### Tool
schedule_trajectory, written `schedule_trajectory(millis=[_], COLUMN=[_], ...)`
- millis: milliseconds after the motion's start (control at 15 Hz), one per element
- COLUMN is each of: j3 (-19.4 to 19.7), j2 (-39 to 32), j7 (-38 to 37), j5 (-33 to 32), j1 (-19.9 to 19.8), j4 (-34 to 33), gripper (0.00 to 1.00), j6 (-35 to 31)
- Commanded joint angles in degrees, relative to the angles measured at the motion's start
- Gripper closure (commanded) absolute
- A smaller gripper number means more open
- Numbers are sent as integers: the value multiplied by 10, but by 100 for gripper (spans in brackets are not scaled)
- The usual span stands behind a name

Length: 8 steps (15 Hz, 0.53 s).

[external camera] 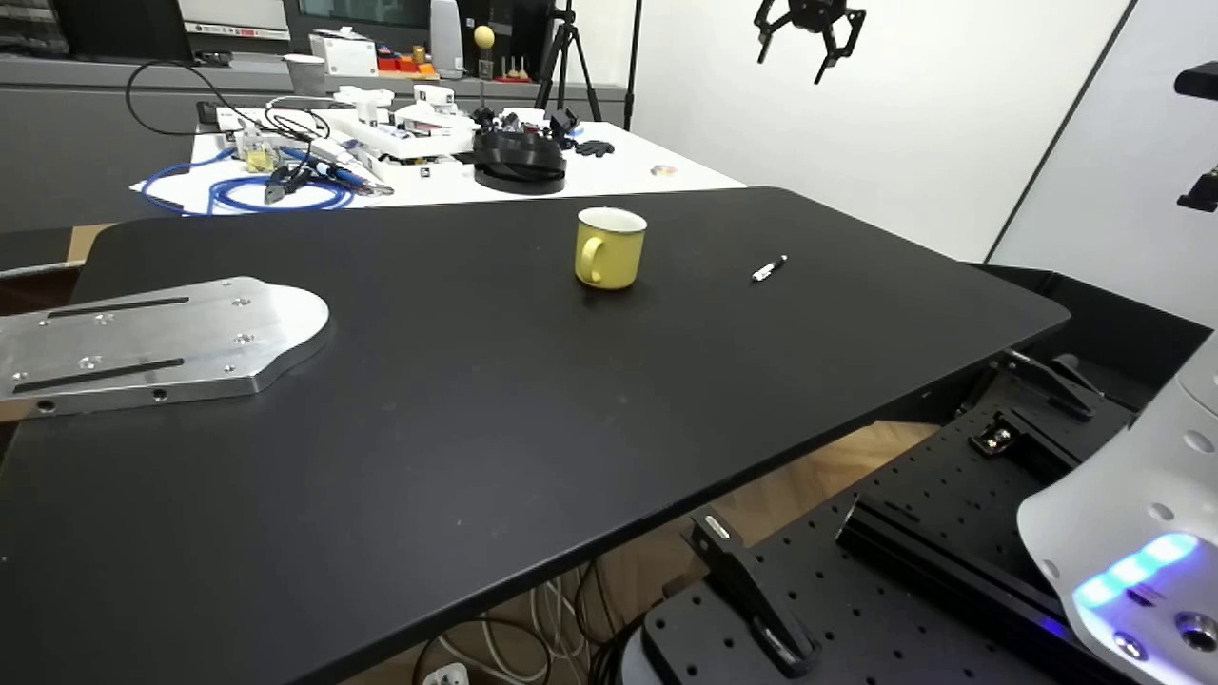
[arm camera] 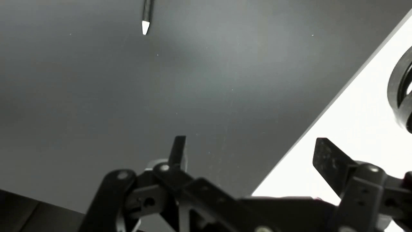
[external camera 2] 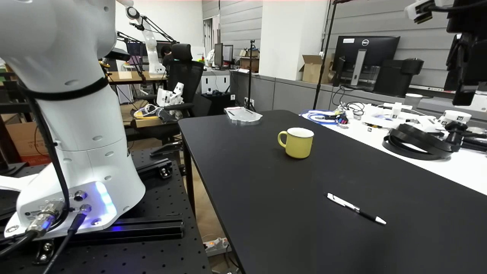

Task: Put the pen in the cup

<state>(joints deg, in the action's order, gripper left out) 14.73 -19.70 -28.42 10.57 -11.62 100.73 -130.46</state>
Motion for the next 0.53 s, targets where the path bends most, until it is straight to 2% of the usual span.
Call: schedule_trajectory(millis=[0,200,467], j3=[16,10,10], j2=[-37,-48,-42], j7=[-128,-169,-185], j5=[-24,-16,-25], j1=[24,26,32], j4=[-11,4,46], gripper=[0,0,0], j6=[12,24,21])
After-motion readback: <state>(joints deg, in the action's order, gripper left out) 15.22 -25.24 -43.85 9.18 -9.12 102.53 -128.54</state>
